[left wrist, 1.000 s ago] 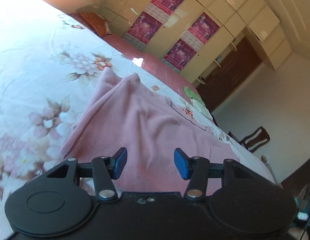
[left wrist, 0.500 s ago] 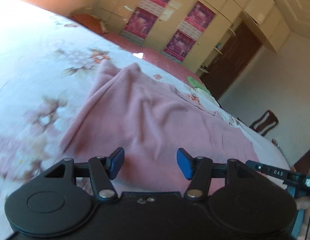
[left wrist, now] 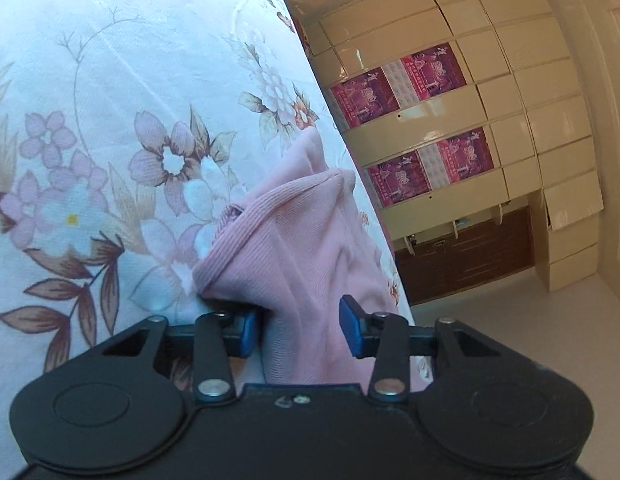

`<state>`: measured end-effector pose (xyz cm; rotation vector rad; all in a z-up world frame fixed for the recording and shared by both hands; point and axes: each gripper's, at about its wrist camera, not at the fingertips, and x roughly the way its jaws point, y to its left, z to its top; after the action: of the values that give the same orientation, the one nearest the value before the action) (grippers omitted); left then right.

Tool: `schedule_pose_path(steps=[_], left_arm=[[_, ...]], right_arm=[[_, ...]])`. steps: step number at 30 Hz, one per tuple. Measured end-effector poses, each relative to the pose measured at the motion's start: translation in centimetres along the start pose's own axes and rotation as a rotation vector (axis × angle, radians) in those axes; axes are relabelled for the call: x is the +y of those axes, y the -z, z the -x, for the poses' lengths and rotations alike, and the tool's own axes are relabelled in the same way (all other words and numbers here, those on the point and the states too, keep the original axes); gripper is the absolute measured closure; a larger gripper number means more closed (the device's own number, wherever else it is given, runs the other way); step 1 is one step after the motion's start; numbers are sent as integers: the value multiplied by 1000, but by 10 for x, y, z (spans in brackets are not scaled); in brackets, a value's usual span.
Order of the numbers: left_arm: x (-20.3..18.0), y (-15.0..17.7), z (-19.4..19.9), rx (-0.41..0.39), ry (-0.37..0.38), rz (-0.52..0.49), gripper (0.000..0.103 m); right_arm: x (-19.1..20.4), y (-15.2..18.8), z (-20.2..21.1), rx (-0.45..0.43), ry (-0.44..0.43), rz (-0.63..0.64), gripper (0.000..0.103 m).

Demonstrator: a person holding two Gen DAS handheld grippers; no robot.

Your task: Fold small clothes

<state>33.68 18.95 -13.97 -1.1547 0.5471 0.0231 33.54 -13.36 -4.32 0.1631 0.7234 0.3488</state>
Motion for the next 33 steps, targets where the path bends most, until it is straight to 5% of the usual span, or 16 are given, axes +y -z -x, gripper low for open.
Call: schedule_pose_path(steps=[1,3,6,11,15,24,27,31,33], left_arm=[[3,-2,-5,-3,4,23,84],[13,-4,-15,-7,13,70,88],[6,-6,-18,3,19,47,83],[2,10,6,17,63,75,56],[-2,37,12,20,73,-38,57],[-1,12,-14,-127,81,53,61],[-3,16,-13,-153,44,48,68],[-12,15,-11,-150,-72,-6,94],[-25,16,5,-193,-7,-85,94]], right_arm=[[1,-3,-5,0,1,1,101],[2,-9,-17,7,0,-14,101],[3,-18,-35,13,-3,-38,101],[6,-25,-47,9,-13,-33,101],[3,-22,-51,17,-11,-37,101],[0,-25,-62,17,-3,-52,101],[1,-26,-68,16,-5,-55,101],[3,-25,-74,19,3,-53,101],[4,-26,-71,12,0,-50,101]])
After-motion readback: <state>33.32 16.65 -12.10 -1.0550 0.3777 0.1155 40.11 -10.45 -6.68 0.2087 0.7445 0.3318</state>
